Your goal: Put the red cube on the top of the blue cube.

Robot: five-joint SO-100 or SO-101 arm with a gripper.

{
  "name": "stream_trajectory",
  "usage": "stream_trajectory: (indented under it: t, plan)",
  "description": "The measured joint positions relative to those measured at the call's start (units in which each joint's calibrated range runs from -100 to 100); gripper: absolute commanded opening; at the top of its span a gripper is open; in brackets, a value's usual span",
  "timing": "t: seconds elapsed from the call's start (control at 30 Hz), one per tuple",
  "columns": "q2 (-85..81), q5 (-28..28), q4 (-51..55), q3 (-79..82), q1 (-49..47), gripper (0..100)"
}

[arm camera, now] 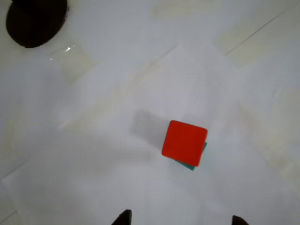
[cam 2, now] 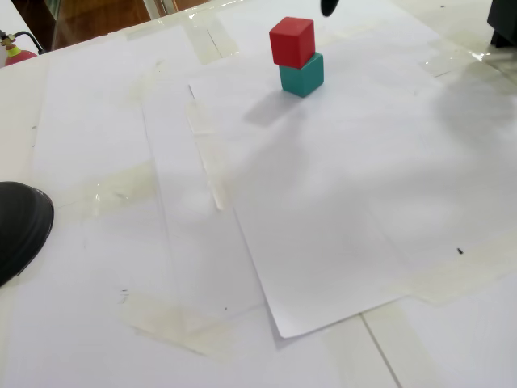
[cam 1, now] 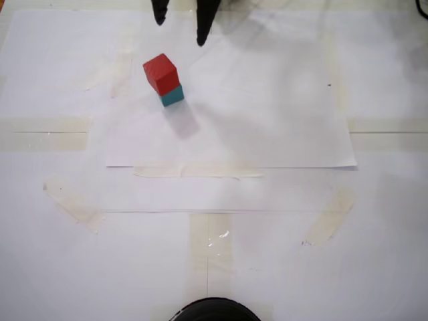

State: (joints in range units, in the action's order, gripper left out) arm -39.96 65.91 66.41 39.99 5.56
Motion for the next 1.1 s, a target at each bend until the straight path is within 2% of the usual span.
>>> stream_trajectory:
  t: [0.27, 0.47, 0.53, 0.77, 1.1]
  plan:
    - [-21.87, -4.20, 5.21, 8.95, -1.90, 14]
    - [-32.28, -9.96, 6.99, 11.30, -2.78, 10]
    - [-34.71, -12.65, 6.99, 11.93, -3.14, 10]
    - [-40.78, -21.15, 6.75, 12.83, -3.00, 0]
    - [-44.95, -28.13, 3.01, 19.88, -1.10, 0]
